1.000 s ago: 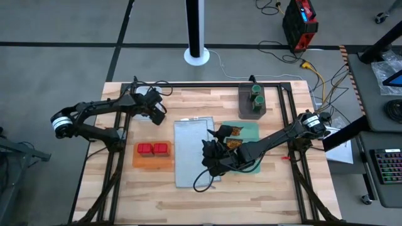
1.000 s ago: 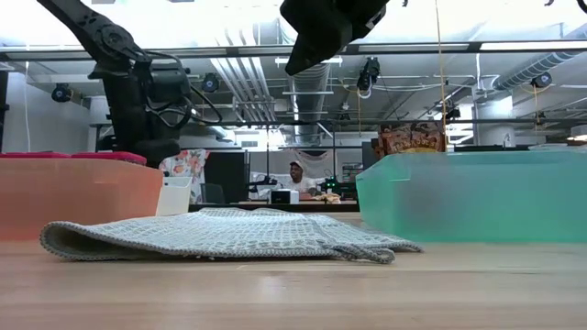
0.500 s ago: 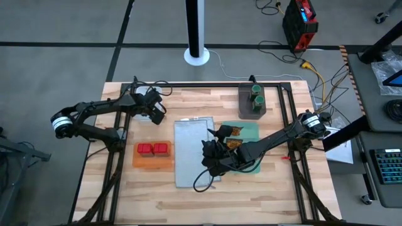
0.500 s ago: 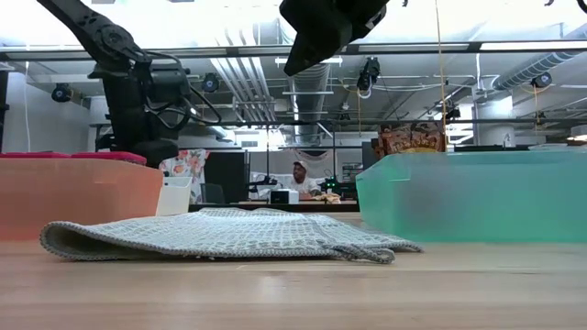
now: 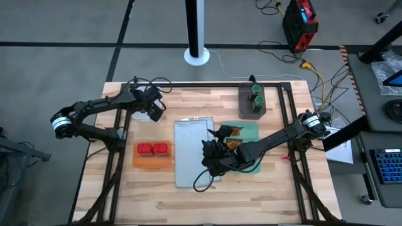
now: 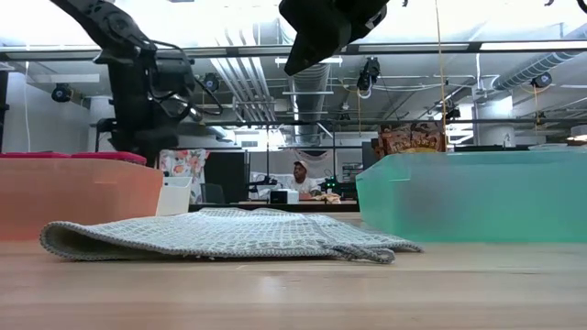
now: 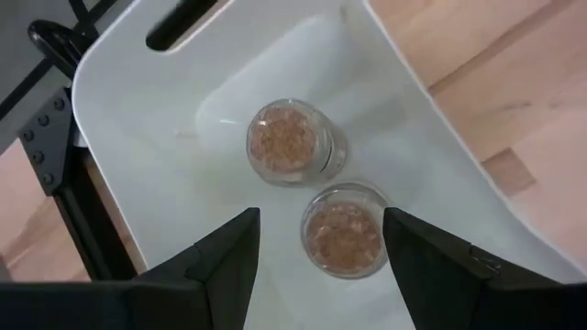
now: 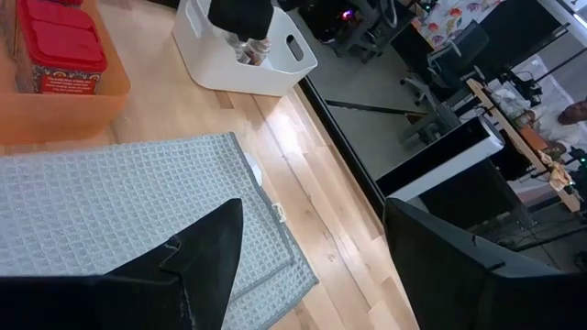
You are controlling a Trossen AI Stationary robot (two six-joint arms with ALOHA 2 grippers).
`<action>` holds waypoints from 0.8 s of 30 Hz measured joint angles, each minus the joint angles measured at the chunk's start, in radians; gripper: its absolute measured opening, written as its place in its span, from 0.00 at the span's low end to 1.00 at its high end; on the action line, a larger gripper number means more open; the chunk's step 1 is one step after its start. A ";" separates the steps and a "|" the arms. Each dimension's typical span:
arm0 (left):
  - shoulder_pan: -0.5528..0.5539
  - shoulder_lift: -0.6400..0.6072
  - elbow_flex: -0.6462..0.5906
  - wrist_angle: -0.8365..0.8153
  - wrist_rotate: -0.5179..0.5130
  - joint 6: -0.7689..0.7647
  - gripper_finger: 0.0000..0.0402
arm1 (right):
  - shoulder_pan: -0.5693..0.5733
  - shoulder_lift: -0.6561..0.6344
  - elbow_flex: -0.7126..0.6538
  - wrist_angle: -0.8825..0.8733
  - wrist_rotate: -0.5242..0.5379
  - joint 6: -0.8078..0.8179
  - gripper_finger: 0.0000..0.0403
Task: Sort spices by type
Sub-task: Put the brown seasoning bottle into the white bin, then return to Home Position
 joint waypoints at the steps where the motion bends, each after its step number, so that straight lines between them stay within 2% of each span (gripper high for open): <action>1: 0.000 0.000 0.004 -0.001 0.000 0.000 0.53 | 0.000 0.000 0.000 0.000 0.000 0.000 0.63; 10: -0.016 -0.018 0.056 -0.054 0.003 -0.008 0.53 | 0.000 0.000 0.000 0.000 0.000 -0.001 0.66; 14: -0.079 -0.076 0.074 -0.060 0.003 -0.058 0.53 | 0.003 0.000 -0.006 0.001 0.000 -0.015 0.65; 17: -0.191 -0.144 0.073 -0.030 0.002 -0.101 0.53 | 0.003 0.000 -0.023 0.005 0.000 -0.013 0.63; 20: -0.351 -0.215 0.073 0.043 -0.001 -0.108 0.53 | 0.003 0.000 -0.057 0.072 0.000 -0.027 0.61; 24: -0.611 -0.277 0.072 0.215 -0.106 -0.056 0.53 | 0.000 0.000 -0.103 0.233 -0.027 -0.128 0.60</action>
